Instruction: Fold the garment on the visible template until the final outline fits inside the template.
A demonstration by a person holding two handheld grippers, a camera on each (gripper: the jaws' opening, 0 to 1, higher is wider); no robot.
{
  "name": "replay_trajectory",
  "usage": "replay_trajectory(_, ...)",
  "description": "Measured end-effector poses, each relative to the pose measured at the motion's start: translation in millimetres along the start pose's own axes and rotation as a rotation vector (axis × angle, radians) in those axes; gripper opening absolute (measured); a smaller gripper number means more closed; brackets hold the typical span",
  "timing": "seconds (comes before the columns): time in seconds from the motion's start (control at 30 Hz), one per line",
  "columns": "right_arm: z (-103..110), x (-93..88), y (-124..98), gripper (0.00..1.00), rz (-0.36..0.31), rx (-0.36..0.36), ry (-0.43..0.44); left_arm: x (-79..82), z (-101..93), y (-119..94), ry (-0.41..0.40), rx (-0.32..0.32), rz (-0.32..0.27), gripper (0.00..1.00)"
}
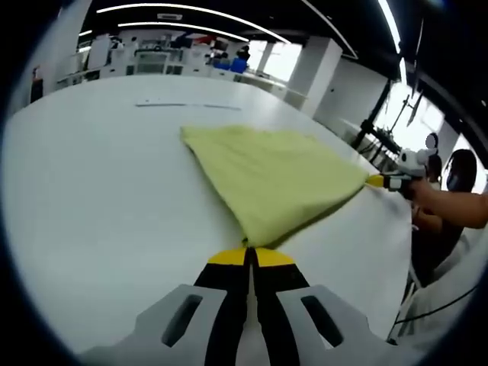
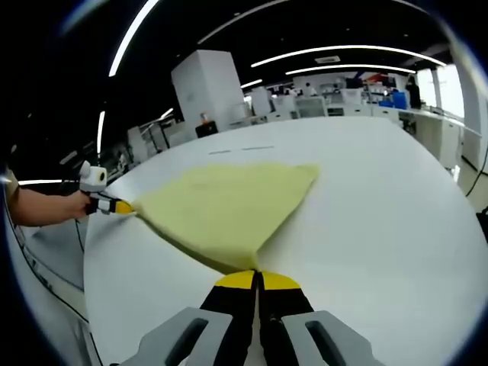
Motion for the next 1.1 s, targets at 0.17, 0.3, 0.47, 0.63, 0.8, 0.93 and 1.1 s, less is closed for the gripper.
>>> replay_trajectory(0.17, -0.1, -2.3, -5.0, 0.0, 0.01, -0.003, -0.007, -7.2, -5.2, -4.3, 0.0, -0.021, 0.006, 0.0)
replay_trajectory(0.3, 1.8, -5.1, -8.6, 0.0, 0.028, 0.002, -0.017, -13.2, -8.5, -7.9, -0.004, -0.033, 0.012, 0.0)
replay_trajectory(0.47, 6.4, -6.1, -11.5, 0.0, 0.04, 0.014, -0.043, -18.2, -6.1, -13.8, -0.029, -0.029, 0.006, 0.0)
replay_trajectory(0.63, 7.3, -9.7, -13.4, 0.0, 0.065, 0.016, -0.048, -17.1, -6.8, -14.8, -0.018, -0.028, 0.009, 0.0)
replay_trajectory(0.8, 9.9, -10.2, -15.1, 0.0, 0.077, 0.017, -0.061, -15.2, -7.5, -17.7, -0.021, -0.029, 0.002, 0.0)
replay_trajectory(0.93, 12.2, -12.3, -16.1, 0.0, 0.083, 0.018, -0.068, -17.4, -7.5, -18.5, -0.03, -0.028, 0.004, 0.0)
replay_trajectory(1.1, 14.0, -10.7, -18.0, 0.0, 0.063, 0.017, -0.096, -17.2, -8.2, -19.7, -0.068, -0.025, -0.001, 0.0)
Point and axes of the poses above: the point that each gripper's makers call its tool centre point, and the gripper's own axes: y roughly forward along the fingers, z roughly to its left, x roughly out of its top, the point moved 9 cm from there along -y, roughly backward along the fingers, and after that the axes turned 11 degrees about x, right-handed, at the moved point
